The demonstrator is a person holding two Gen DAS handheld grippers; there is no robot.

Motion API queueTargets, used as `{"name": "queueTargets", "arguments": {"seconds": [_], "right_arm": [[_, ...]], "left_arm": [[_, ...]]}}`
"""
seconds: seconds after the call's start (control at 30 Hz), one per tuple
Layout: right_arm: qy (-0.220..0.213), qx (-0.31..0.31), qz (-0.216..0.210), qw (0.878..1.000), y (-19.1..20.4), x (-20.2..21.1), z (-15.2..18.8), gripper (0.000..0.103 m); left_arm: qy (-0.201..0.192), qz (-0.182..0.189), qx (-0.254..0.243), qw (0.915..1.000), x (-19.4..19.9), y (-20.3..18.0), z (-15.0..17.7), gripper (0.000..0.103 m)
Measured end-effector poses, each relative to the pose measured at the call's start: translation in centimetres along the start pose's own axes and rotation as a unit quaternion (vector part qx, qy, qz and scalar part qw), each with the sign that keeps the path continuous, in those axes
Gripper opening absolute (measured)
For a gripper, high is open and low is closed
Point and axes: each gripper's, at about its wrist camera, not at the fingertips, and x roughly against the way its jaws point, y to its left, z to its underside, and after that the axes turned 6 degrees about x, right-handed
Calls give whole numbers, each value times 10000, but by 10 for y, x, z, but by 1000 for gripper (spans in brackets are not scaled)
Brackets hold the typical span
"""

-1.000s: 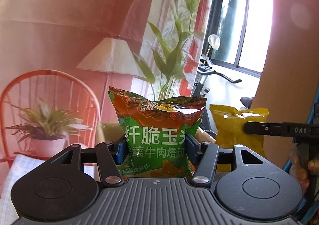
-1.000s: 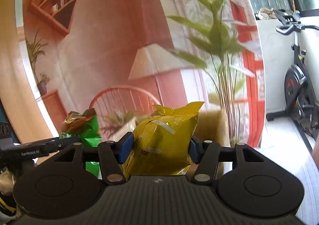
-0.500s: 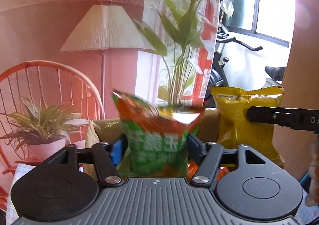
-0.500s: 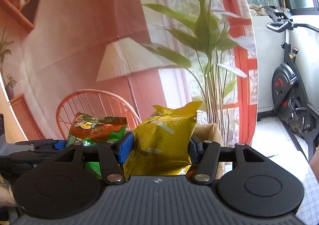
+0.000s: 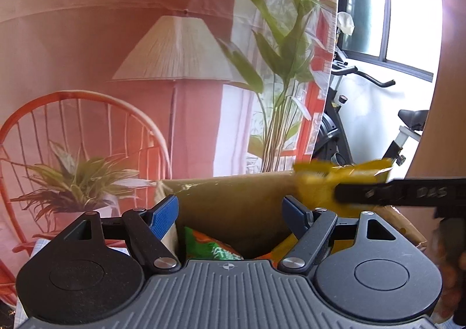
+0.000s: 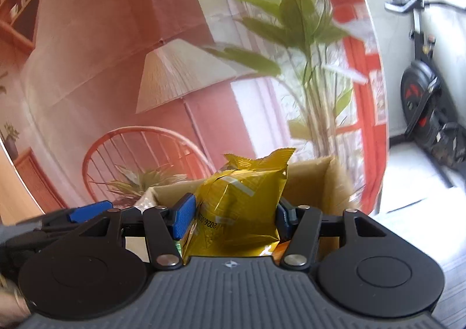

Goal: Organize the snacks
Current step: 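Drop the green and yellow bags into the box, opening both grippers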

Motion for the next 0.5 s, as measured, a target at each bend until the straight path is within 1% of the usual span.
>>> {"name": "queueTargets", "arguments": {"seconds": [0.07,0.1,0.13,0.17,0.23,0.3,0.43,0.5], "right_arm": [[228,-77,38,9997,2,-11,1,64],[287,-76,111,9995,2,-14,2,68],[300,-36,236,9993,4,-14,3,74],[261,36,303,9992,6,-12,5,77],[212,242,343,9989,12,-6,8,80],[220,432,441,9978,17,0,10,80],[167,626,482,9967,23,18,14,80],[135,693,495,9963,27,28,17,82]], "left_arm": [[9,-11,4,10000,5,2,0,80],[15,-13,12,10000,9,3,0,80],[14,-21,33,10000,13,4,0,80],[6,-29,60,10000,16,6,1,81],[9,-29,114,9999,23,7,3,82],[38,-21,165,9999,30,8,5,82],[88,65,209,9997,46,8,13,82],[122,95,192,9997,54,7,19,82]]}}
